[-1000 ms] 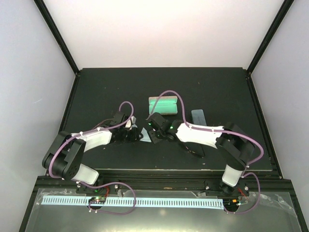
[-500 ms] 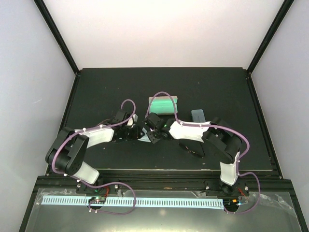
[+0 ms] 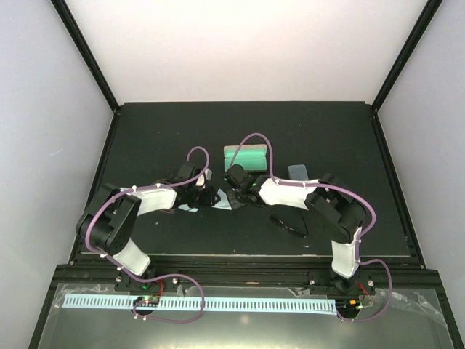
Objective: Organize the sunglasses
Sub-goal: Adjust the glasses cleaning cloth at the center of the board.
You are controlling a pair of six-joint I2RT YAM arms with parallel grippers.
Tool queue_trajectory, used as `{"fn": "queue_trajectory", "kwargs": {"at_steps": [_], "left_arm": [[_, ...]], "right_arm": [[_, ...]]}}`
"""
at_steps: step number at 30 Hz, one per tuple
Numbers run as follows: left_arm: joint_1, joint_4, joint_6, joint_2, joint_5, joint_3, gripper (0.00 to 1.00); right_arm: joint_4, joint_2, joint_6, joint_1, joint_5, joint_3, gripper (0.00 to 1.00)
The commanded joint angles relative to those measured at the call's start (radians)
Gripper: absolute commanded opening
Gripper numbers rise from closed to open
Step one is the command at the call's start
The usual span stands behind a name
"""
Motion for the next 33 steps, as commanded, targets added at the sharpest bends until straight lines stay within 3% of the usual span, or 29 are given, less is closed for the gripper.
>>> {"fn": "queue_trajectory", "kwargs": {"at_steps": [1,16,19,23,33], "left_arm": [[-0.018,-0.067,-0.014,0.053,-0.018,-0.009,0.23],[-0.04,-0.097,-0.027,0.103,0.004,0.026,0.33],[-0.046,-0.095,-0.039,0.126,0.007,0.036,0.26],[-0.049,-0.098,-0.043,0.122,-0.008,0.042,0.03],[-0.058,-0.19,-0.023,-0.151,0.04,0.037,0.02]], "right_arm": [[0.046,-0.012,0.111,-0.022,-0.006,-0.03,0.01],[0.105,-0.041,0.363,-0.044,-0.053,-0.083,0.01],[0.12,-0.037,0.37,-0.044,-0.089,-0.085,0.01],[0.121,-0.048,0.367,-0.044,-0.102,-0.088,0.01],[0.016,-0.226,0.248,-0.042,-0.009,-0.104,0.01]]}}
